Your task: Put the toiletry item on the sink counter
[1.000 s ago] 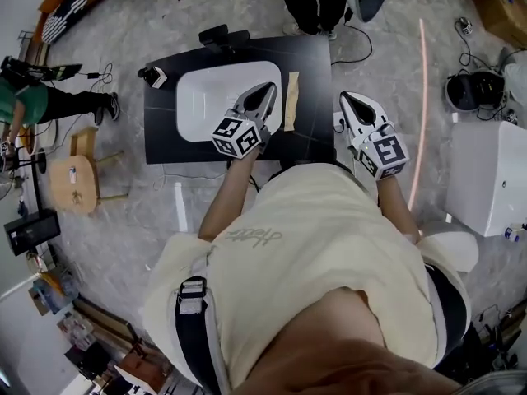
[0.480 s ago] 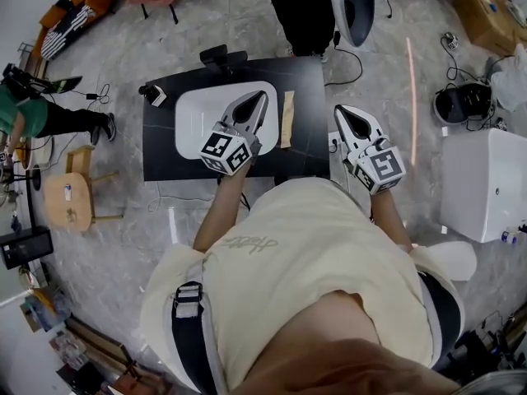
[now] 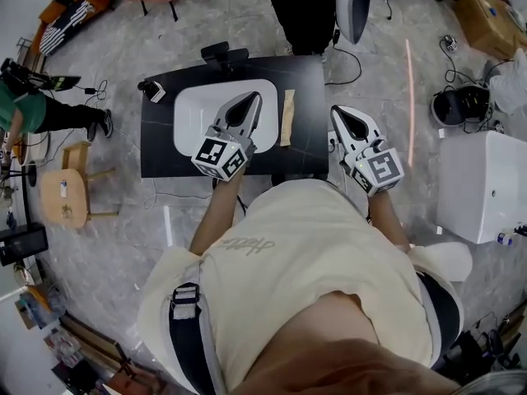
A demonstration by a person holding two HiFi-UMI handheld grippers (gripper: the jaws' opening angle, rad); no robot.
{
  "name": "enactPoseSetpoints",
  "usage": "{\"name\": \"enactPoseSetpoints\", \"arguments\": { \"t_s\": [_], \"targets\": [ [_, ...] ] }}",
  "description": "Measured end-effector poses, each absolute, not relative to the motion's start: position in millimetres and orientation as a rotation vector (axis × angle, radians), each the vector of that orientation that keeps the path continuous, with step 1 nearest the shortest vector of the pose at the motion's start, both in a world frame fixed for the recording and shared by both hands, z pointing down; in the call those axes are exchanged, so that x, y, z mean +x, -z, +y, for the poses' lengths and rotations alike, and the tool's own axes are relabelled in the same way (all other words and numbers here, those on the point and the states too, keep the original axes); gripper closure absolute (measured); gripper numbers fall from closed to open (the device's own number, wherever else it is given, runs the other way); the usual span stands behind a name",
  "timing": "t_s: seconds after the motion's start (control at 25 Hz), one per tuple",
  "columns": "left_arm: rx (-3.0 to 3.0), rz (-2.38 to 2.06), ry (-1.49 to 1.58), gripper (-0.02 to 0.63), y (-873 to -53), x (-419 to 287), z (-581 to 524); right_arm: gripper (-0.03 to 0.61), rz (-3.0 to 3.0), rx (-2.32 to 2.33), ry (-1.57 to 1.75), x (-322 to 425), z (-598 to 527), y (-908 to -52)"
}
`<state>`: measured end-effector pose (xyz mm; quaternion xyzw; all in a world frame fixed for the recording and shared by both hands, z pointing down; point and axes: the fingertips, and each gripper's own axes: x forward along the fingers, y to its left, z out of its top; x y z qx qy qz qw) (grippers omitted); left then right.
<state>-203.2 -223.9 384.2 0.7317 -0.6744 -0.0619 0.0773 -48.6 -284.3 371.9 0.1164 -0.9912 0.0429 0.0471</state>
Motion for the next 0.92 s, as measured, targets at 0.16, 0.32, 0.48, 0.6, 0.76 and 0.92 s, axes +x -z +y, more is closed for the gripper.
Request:
{"name": "enactPoseSetpoints", "arguments": {
  "t_s": [0.16,0.32,0.48,0.6,0.76,0.92],
  "targets": [
    [2.186,-2.003,0.174,0.61,-391,-203,-219,0.584,-3.015,0.339,-0.138,-53,-279,-377],
    [2.177,-1.994,0.169,0.609,-397,-204,-215,0.584,-2.998,0.329,-0.139,-56,-275,-382],
    [2.172,-1.994,0.172,0.609,-401,-210,-216,0.584,-2.987,0.326,-0.125,-60,-277,-385],
    [2.17,-1.984,0.17,0.609,-403,-211,-217,0.584,-2.987,0.346,-0.108,-63,-280,-385],
    [2.168,-1.959,0.151,0.609,-406,-210,-218,0.584,-2.994,0.343,-0.103,-67,-281,-385],
    [2.16,-1.967,0.155,0.609,-407,-214,-220,0.584,-2.992,0.329,-0.124,-72,-283,-388]
  ]
}}
